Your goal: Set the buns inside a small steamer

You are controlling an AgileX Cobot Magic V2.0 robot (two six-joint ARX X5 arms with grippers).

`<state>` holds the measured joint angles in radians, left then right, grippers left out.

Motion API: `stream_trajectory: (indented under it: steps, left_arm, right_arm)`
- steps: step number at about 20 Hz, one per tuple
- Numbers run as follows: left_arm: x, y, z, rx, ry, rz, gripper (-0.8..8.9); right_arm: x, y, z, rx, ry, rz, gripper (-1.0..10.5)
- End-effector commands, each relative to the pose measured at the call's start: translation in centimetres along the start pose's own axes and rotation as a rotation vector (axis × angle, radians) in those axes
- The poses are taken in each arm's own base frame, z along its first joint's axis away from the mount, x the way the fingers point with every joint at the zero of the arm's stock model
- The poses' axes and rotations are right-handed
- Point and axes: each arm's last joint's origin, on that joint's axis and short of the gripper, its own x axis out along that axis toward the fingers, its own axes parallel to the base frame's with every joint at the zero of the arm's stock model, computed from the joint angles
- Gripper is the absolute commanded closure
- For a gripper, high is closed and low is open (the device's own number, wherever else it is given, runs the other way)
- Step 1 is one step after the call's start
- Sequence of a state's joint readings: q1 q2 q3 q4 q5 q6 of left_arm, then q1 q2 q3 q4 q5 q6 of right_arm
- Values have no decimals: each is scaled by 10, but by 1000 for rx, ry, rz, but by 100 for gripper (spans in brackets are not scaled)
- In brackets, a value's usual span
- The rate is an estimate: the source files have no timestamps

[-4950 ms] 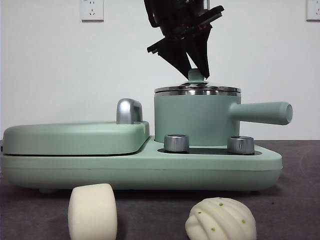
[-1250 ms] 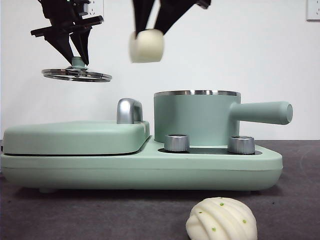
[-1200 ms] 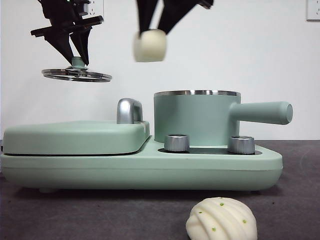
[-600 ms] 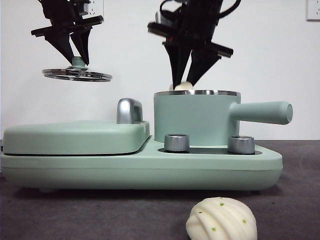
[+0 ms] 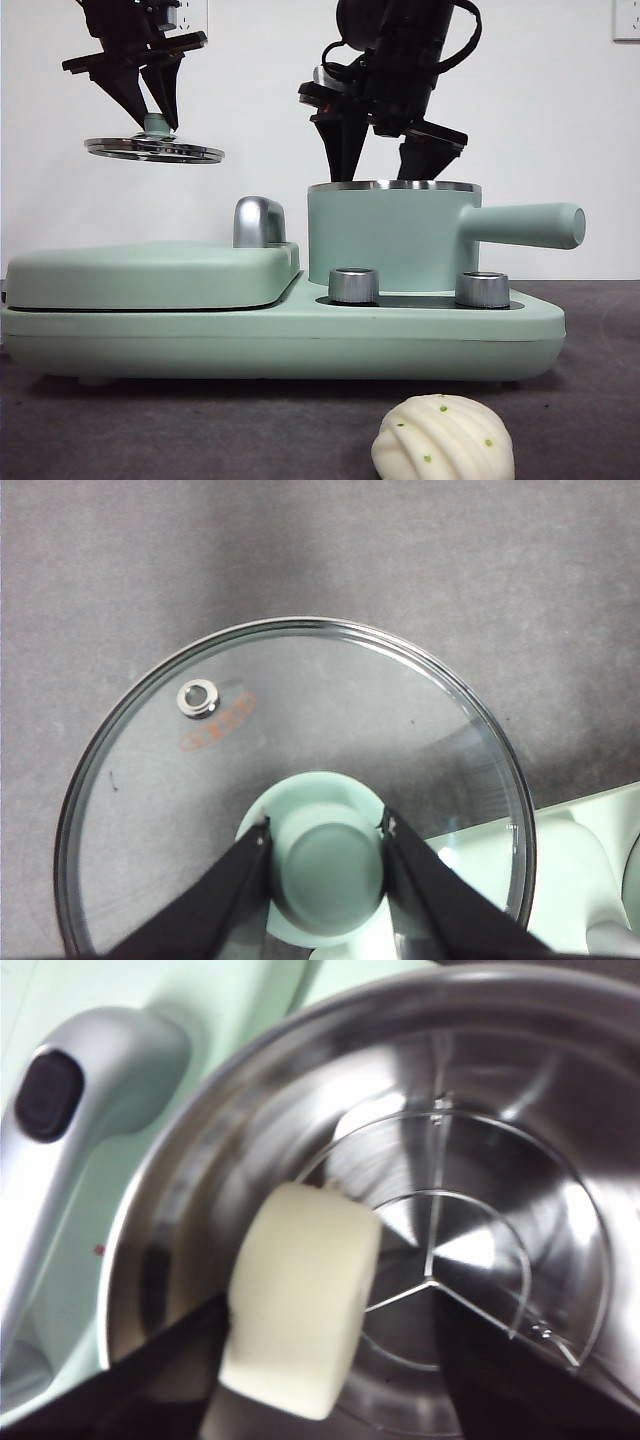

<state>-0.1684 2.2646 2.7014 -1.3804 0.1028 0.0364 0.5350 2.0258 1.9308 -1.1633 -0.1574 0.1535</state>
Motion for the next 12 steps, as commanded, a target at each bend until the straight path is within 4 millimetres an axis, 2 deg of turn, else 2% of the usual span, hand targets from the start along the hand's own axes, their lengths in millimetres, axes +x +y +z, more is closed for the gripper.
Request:
stream_trajectory:
  steps: [1, 4, 6, 9, 12]
  left_arm:
    - [-9, -1, 5, 3, -59, 0, 795]
    - [-9, -1, 5, 2, -59, 0, 795]
    - [-9, -1, 5, 1, -58, 0, 795]
    - [-9, -1, 5, -17, -56, -1, 795]
    - [-9, -1, 5, -17, -54, -1, 795]
  right_arm:
    - [2, 2, 5, -15, -19, 3, 557]
    - [-3, 1, 6, -11, -28, 4, 535]
    - [-13, 3, 7, -15, -52, 7, 535]
    - [-40, 7, 4, -22, -94, 13, 535]
    - [-72, 9, -11, -24, -108, 4, 535]
